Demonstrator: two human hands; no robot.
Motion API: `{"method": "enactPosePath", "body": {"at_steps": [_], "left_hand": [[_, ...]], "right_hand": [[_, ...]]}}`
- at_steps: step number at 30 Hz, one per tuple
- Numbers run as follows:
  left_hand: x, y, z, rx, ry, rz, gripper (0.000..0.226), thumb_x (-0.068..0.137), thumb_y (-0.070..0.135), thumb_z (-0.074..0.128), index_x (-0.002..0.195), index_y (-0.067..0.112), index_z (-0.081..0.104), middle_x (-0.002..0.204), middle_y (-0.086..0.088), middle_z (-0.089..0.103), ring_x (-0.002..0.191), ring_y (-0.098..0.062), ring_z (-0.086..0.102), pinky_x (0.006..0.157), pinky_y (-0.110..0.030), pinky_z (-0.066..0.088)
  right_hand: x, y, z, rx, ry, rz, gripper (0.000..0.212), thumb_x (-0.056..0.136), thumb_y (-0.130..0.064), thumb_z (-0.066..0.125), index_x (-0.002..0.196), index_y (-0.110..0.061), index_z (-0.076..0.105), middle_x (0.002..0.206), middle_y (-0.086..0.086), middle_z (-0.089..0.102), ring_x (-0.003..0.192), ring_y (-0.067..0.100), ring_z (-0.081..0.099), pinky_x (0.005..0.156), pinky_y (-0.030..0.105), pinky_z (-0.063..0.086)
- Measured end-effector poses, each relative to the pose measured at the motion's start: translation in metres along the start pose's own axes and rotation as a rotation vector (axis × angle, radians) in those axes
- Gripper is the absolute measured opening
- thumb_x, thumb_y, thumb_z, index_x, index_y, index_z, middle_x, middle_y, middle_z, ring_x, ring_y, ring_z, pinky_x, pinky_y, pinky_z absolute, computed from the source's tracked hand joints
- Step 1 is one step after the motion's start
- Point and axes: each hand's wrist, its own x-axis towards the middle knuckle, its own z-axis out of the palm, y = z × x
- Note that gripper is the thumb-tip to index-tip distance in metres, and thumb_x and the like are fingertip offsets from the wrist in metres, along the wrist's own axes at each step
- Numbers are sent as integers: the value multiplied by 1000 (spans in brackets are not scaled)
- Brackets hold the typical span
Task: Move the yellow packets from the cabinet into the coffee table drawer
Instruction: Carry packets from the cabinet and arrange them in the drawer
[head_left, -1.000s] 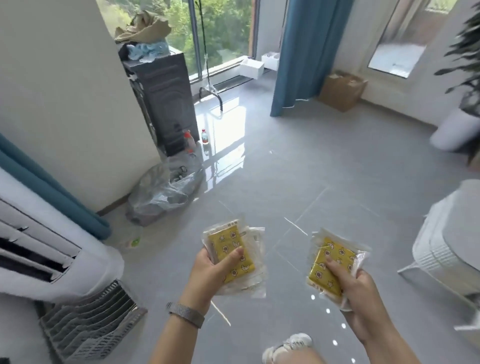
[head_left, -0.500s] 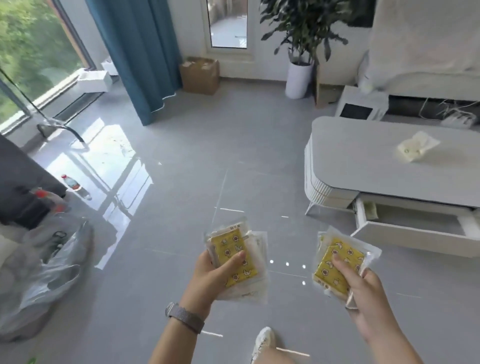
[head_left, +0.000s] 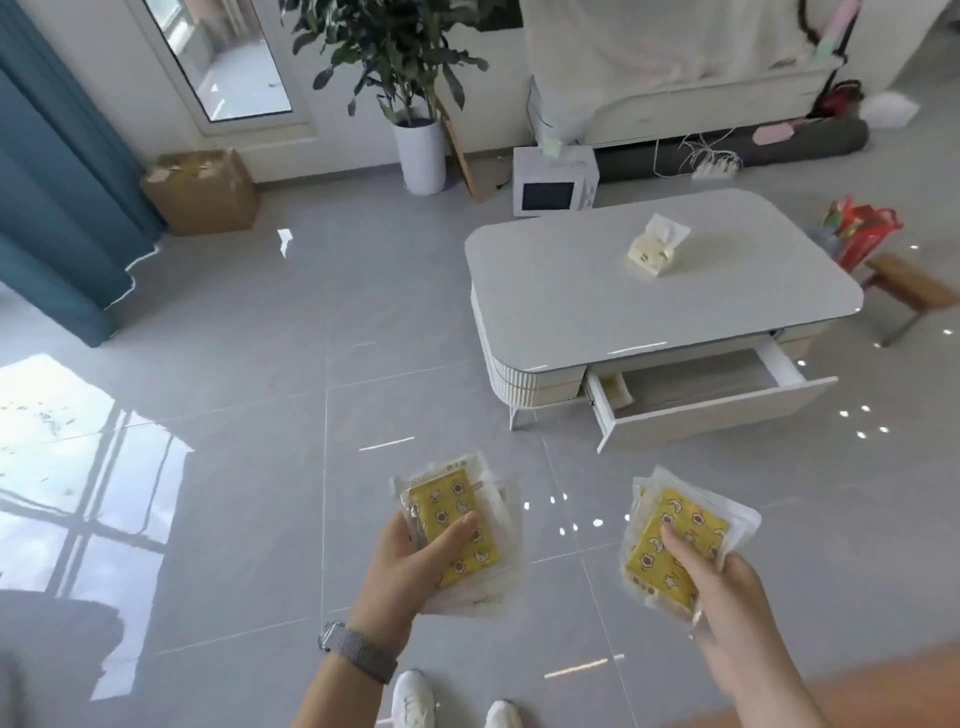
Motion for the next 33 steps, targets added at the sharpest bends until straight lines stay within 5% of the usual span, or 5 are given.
{"method": "enactPosePath", "body": {"at_steps": [14, 20, 33], "left_hand": [[176, 73, 56, 118, -274, 25, 24, 87, 11, 68, 111, 6, 65, 99, -10, 75, 90, -27, 73, 72, -32, 60], [226, 97, 99, 161, -375, -2, 24, 87, 10, 68, 110, 6, 66, 100, -11, 75, 90, -28, 73, 74, -35, 59], [269, 64, 299, 183, -445, -80, 23, 86, 9, 69, 110, 6, 66, 100, -11, 75, 92, -28, 73, 76, -37, 58]], "right_hand": [[92, -56, 38, 135, 260, -59, 10, 88, -12, 66, 97, -10, 68, 84, 6, 76, 74, 18, 74, 75, 37, 55], [121, -82, 41, 175, 344, -72, 9, 88, -13, 67, 96, -12, 69, 85, 6, 77, 75, 18, 73, 69, 35, 54], [186, -167, -123, 232, 406, -81, 18, 89, -10, 64, 106, -11, 67, 91, 6, 77, 76, 16, 74, 71, 35, 51]]}}
